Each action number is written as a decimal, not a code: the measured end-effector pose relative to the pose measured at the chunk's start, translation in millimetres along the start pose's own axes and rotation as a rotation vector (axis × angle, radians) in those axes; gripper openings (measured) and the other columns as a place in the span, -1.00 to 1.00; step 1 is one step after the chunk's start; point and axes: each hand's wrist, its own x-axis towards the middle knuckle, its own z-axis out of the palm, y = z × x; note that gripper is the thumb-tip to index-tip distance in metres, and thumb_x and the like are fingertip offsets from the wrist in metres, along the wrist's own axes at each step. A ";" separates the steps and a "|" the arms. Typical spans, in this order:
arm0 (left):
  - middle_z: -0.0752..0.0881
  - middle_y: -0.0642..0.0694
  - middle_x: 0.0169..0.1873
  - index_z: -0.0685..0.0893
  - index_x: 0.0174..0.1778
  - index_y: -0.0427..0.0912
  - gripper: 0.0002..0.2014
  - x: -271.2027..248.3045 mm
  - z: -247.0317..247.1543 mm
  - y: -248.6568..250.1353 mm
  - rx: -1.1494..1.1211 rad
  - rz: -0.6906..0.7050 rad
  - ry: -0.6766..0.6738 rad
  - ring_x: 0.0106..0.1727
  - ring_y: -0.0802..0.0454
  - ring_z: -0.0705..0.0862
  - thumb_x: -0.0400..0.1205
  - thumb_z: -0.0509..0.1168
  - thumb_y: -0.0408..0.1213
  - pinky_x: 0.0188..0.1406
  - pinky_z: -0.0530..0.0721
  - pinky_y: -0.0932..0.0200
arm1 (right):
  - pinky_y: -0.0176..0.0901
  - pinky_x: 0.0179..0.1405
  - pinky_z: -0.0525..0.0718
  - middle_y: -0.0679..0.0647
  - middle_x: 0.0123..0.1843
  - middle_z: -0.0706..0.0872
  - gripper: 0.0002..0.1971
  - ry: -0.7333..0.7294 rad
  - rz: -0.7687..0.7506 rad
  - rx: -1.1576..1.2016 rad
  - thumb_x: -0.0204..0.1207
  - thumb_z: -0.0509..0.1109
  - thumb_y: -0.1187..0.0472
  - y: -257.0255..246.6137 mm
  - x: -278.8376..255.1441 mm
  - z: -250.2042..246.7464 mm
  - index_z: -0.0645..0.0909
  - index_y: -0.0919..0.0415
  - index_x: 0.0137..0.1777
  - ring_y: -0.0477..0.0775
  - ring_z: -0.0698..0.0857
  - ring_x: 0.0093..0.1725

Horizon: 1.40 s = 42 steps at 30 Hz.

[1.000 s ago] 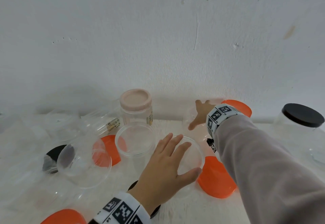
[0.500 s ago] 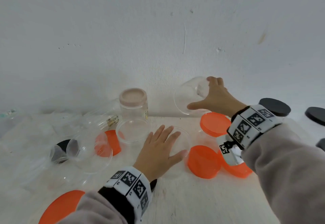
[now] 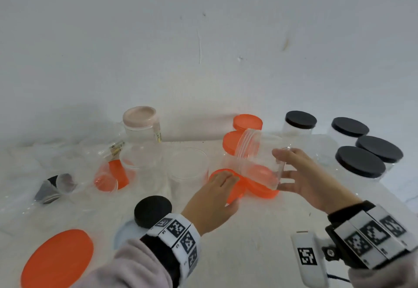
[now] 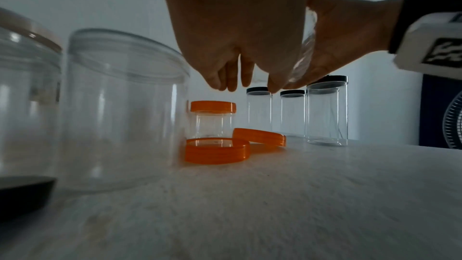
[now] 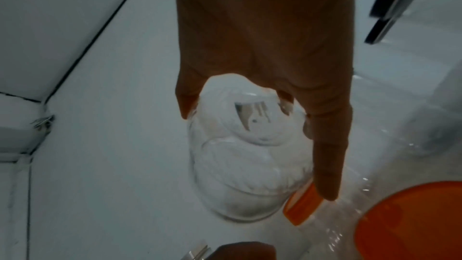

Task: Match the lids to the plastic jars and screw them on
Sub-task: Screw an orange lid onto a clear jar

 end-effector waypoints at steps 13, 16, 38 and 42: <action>0.39 -0.18 0.47 0.32 0.54 -0.27 -0.41 95.5 44.4 31.2 0.020 -0.099 -0.294 0.52 -0.08 0.32 0.64 0.28 -0.10 0.48 0.28 0.13 | 0.35 0.18 0.65 0.34 -0.11 0.68 -0.23 0.167 0.232 0.444 -0.14 0.71 -0.06 52.0 -54.8 -66.0 0.52 0.25 0.05 0.37 0.68 -0.10; 0.42 -0.18 0.41 0.36 0.48 -0.26 -0.41 113.7 53.4 38.0 0.145 -0.035 -0.328 0.45 -0.09 0.36 0.63 0.30 0.01 0.42 0.32 0.09 | 0.43 0.19 0.63 0.37 -0.07 0.64 -0.14 0.159 0.243 0.540 -0.24 0.79 -0.03 60.6 -59.3 -77.5 0.56 0.28 0.08 0.44 0.64 -0.03; 0.35 -0.17 0.33 0.26 0.45 0.00 -0.15 121.0 48.9 21.8 0.114 -0.314 -0.430 0.38 -0.17 0.35 0.35 0.40 0.33 0.36 0.42 -0.08 | 0.11 0.20 0.66 0.32 0.02 0.64 -0.21 0.070 0.274 0.569 -0.12 0.76 -0.03 93.5 -63.6 -88.3 0.59 0.37 0.07 0.31 0.70 0.01; 0.41 -0.09 0.36 0.28 0.49 0.01 -0.12 116.1 20.7 17.3 -0.200 -0.367 -0.277 0.34 -0.06 0.48 0.35 0.42 0.33 0.27 0.53 -0.01 | 0.10 0.25 0.61 0.25 -0.04 0.68 -0.33 0.038 0.272 0.555 -0.18 0.79 0.04 93.3 -62.2 -77.5 0.62 0.30 -0.09 0.33 0.69 0.06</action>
